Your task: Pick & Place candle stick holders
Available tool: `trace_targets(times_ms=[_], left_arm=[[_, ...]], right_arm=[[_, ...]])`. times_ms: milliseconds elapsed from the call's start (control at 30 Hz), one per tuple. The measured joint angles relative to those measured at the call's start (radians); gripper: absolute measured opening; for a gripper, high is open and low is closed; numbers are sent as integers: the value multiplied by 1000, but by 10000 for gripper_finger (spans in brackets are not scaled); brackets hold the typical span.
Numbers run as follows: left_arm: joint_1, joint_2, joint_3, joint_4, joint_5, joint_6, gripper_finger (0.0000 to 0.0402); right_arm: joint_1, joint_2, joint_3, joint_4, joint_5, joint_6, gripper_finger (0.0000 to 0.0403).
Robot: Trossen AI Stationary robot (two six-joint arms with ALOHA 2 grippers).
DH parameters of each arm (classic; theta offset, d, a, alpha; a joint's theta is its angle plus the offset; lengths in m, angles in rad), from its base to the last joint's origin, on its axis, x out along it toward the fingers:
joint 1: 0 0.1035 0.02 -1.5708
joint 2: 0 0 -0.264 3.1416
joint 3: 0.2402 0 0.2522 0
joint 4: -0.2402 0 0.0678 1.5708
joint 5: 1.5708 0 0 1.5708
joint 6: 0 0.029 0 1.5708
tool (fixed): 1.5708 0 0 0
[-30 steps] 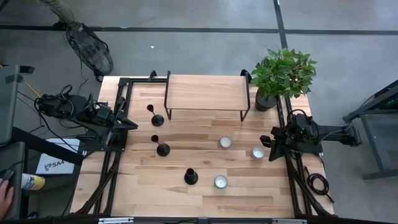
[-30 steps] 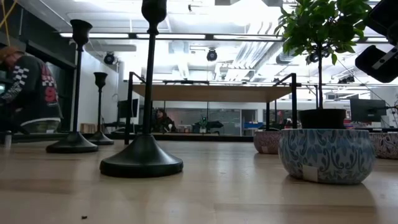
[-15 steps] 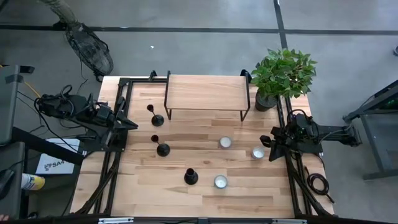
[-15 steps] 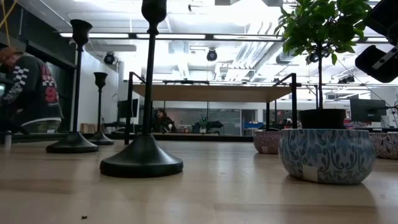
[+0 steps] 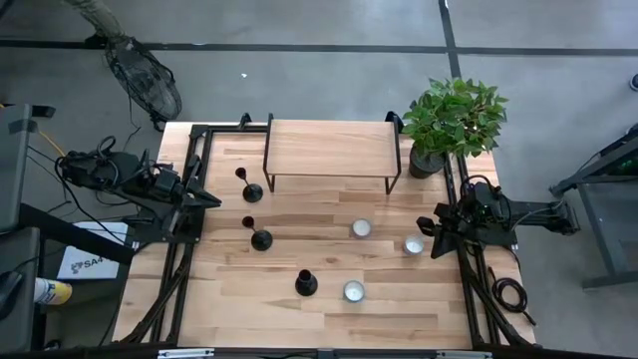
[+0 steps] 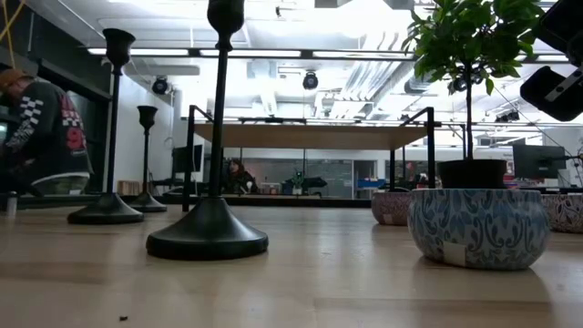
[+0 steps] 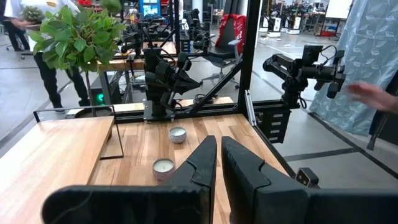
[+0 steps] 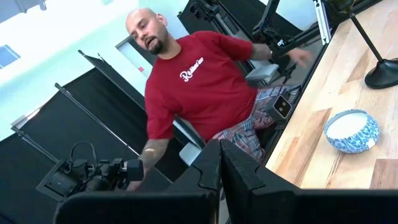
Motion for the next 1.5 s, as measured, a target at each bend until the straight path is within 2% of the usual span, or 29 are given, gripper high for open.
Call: trace_targets(times_ms=[433, 533, 667, 833, 1033, 1233, 1500], left_arm=[[0, 0, 0, 0, 0, 0, 26], [0, 0, 0, 0, 0, 0, 26], [0, 0, 0, 0, 0, 0, 26], [0, 0, 0, 0, 0, 0, 26], [0, 0, 0, 0, 0, 0, 26], [0, 0, 0, 0, 0, 0, 26], [0, 0, 0, 0, 0, 0, 26]], right_arm=[[0, 0, 0, 0, -7, 0, 0], [-3, 0, 0, 3, -19, -53, 0], [-8, 0, 0, 11, 60, -141, 0], [-9, 0, 0, 11, 221, -201, 0], [-8, 0, 0, 11, 337, -181, 0], [-9, 0, 0, 11, 531, -167, 0], [-9, 0, 0, 10, 667, -240, 0]])
